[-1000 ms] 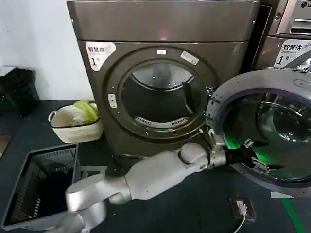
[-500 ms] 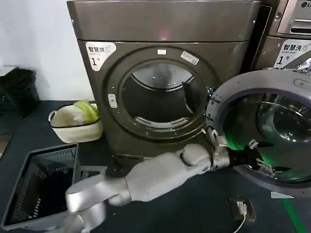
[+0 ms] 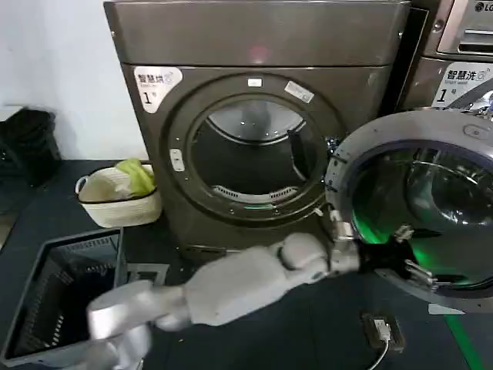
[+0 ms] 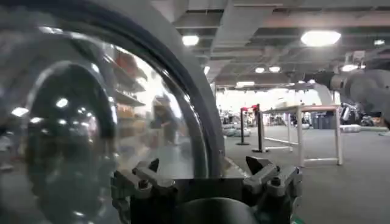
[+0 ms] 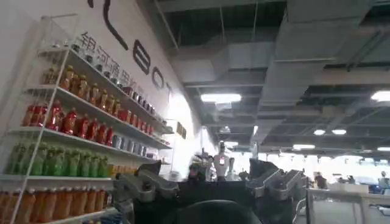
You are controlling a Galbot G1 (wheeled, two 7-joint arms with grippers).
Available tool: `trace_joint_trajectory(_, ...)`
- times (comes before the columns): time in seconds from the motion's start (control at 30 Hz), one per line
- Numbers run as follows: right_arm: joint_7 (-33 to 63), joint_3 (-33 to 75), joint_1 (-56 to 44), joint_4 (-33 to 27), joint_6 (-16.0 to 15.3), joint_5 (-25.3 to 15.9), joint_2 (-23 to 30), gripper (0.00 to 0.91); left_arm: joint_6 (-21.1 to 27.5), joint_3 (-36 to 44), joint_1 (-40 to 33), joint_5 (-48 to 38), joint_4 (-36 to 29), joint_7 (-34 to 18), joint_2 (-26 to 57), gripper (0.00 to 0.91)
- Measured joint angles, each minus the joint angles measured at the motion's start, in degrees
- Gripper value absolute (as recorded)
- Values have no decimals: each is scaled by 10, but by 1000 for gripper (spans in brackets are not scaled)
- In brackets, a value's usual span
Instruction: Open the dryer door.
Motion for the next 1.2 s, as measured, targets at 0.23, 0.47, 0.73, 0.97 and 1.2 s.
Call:
trace_joint_trajectory(0.23, 0, -2, 6, 6, 0, -4, 2, 907, -13, 23, -6, 39, -81, -23, 90, 907)
trace_joint_trajectory(0.47, -3, -2, 10, 9, 0, -5, 7, 907, -17, 48, -24, 39, -167, -42, 184, 907)
trace_joint_trajectory(0.73, -5, -6, 16, 11, 4, -10, 9, 907, -20, 77, -55, 54, -246, -35, 291, 907)
trace_joint_trajectory(0.97, -7, -9, 20, 10, 6, -10, 11, 907, -52, 97, -82, 115, -292, -30, 385, 907)
trace_joint_trajectory(1.2, -9, -12, 23, 13, 8, -14, 9, 907, -76, 118, -108, 160, -307, -31, 460, 907)
